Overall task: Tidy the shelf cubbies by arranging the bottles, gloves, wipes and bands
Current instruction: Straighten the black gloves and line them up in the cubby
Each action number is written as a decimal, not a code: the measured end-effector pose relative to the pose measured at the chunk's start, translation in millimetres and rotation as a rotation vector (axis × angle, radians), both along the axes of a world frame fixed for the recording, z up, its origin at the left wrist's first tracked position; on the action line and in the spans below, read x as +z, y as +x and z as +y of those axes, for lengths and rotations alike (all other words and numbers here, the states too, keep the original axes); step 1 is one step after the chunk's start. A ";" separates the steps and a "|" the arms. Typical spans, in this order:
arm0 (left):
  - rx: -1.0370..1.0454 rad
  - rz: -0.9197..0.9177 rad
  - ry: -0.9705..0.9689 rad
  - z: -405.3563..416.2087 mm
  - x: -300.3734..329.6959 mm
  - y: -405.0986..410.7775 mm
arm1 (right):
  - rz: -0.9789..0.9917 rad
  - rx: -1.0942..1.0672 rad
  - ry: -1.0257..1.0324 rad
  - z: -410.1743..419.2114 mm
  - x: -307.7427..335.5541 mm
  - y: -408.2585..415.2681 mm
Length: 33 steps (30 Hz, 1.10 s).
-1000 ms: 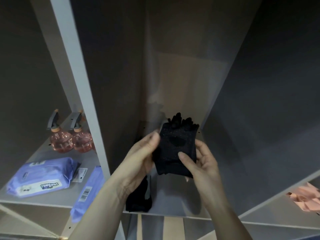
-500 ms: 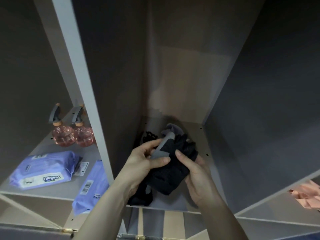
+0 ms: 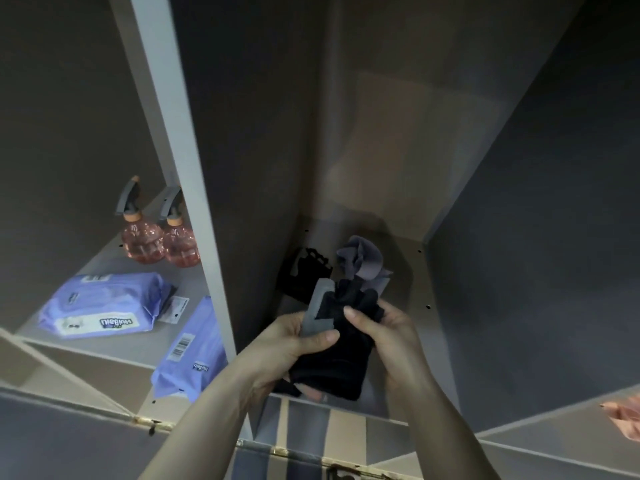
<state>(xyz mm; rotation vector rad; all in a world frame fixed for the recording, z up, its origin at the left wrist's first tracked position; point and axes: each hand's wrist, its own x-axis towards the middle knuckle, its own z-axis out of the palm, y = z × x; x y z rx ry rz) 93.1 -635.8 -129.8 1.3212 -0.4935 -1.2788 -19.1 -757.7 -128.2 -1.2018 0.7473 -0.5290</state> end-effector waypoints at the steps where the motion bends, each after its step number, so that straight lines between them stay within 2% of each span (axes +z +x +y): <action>1: 0.043 -0.017 0.011 -1.0 -1.2 1.6 | 0.008 0.009 -0.015 -1.7 -1.5 2.4; 5: 0.271 -0.050 0.096 -4.3 -5.0 12.7 | 0.050 0.085 -0.061 -11.6 -7.9 7.9; 8: 0.419 -0.070 0.152 -7.6 -10.2 18.3 | 0.058 0.013 -0.069 -31.5 -24.2 16.1; 10: 0.498 -0.147 0.201 -13.7 -16.2 21.1 | 0.130 0.011 -0.165 -47.1 -44.8 28.4; 13: 0.567 -0.245 0.287 -27.9 -21.7 24.3 | 0.247 0.180 -0.322 -59.6 -82.8 55.2; 19: 0.612 -0.122 0.282 -41.3 -25.3 31.5 | 0.681 0.665 -0.801 -88.6 -150.7 107.9; 22: 0.611 -0.172 0.322 -44.5 -28.3 32.8 | 0.753 0.792 -0.992 -96.6 -155.5 129.1; 24: 0.621 -0.199 0.352 -46.2 -29.5 33.6 | 0.787 0.858 -1.064 -99.6 -158.5 137.3; 26: 0.604 -0.208 0.383 -46.5 -30.9 34.2 | 0.843 0.938 -1.036 -102.7 -167.5 140.0; 30: 0.602 -0.210 0.376 -48.8 -32.9 36.6 | 0.904 0.870 -1.129 -110.7 -180.5 139.6; 33: 0.605 -0.168 0.370 -50.5 -34.9 39.0 | 0.982 0.801 -1.335 -112.9 -173.2 119.9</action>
